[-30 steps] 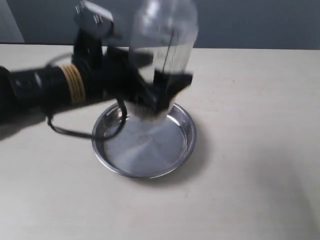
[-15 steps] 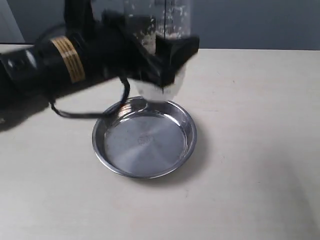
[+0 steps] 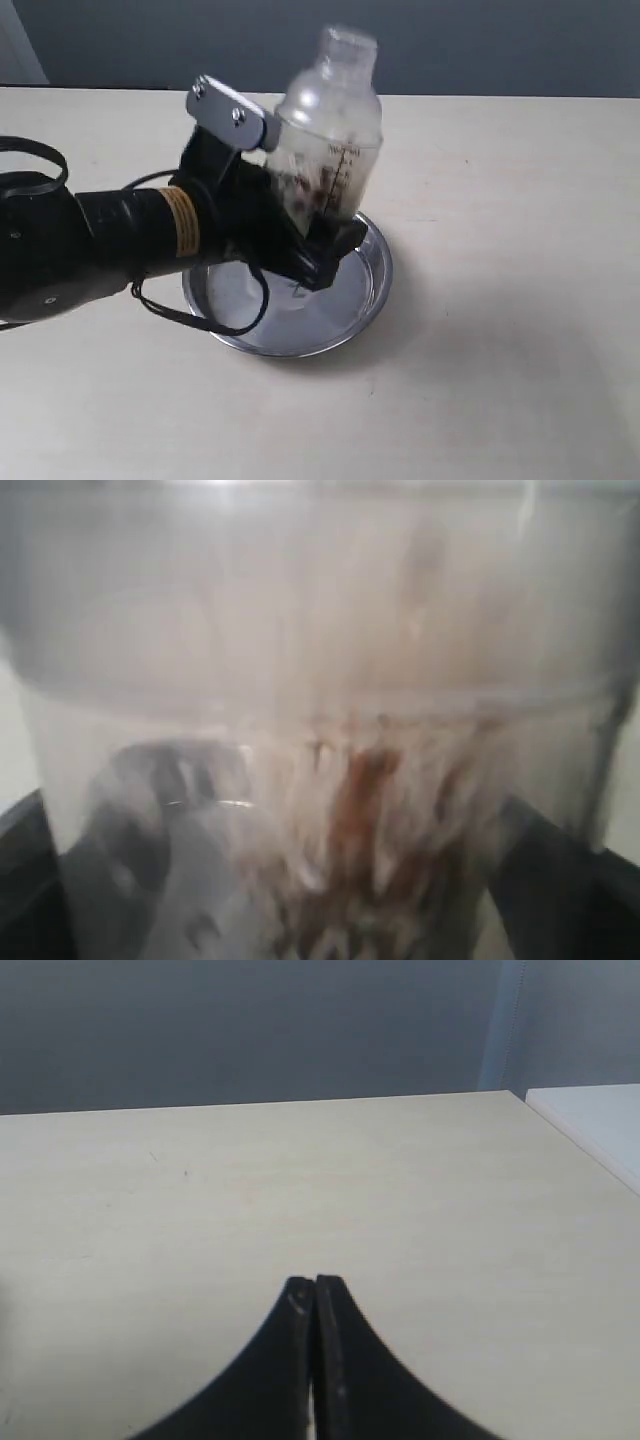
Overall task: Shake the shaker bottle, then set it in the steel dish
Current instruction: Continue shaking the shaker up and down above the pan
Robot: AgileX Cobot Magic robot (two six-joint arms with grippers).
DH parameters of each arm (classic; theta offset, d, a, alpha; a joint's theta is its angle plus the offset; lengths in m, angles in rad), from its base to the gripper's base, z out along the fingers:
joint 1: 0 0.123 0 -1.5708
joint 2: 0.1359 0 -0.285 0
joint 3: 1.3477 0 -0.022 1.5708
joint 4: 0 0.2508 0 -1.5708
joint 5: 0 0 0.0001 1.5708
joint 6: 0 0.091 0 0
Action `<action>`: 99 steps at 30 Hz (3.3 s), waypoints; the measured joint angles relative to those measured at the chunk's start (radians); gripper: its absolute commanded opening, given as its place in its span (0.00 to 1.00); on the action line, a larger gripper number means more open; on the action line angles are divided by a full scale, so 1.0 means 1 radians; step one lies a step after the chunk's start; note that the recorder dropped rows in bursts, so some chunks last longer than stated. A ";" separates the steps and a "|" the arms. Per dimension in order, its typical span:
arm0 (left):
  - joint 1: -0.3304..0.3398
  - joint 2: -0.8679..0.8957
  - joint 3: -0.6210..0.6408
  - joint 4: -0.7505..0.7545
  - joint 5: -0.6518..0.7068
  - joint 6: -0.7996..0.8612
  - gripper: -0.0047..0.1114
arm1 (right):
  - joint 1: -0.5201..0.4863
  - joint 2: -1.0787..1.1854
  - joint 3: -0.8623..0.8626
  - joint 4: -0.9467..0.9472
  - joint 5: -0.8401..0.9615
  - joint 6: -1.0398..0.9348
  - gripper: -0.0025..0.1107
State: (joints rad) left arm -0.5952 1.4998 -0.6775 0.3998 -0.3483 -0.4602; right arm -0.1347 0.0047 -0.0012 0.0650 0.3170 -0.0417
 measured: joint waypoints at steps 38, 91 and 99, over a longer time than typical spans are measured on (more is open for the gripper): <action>0.012 -0.032 0.046 -0.060 -0.052 0.019 0.04 | 0.000 0.000 0.000 0.000 0.000 0.000 0.01; 0.011 -0.106 0.032 -0.034 -0.155 -0.025 0.04 | 0.000 0.000 0.000 0.000 0.000 0.000 0.01; 0.010 -0.080 0.112 -0.024 -0.181 -0.041 0.04 | 0.000 0.000 0.000 0.000 0.000 0.000 0.01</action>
State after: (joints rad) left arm -0.5852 1.4200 -0.5651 0.3759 -0.5294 -0.5014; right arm -0.1347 0.0047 -0.0012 0.0650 0.3170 -0.0417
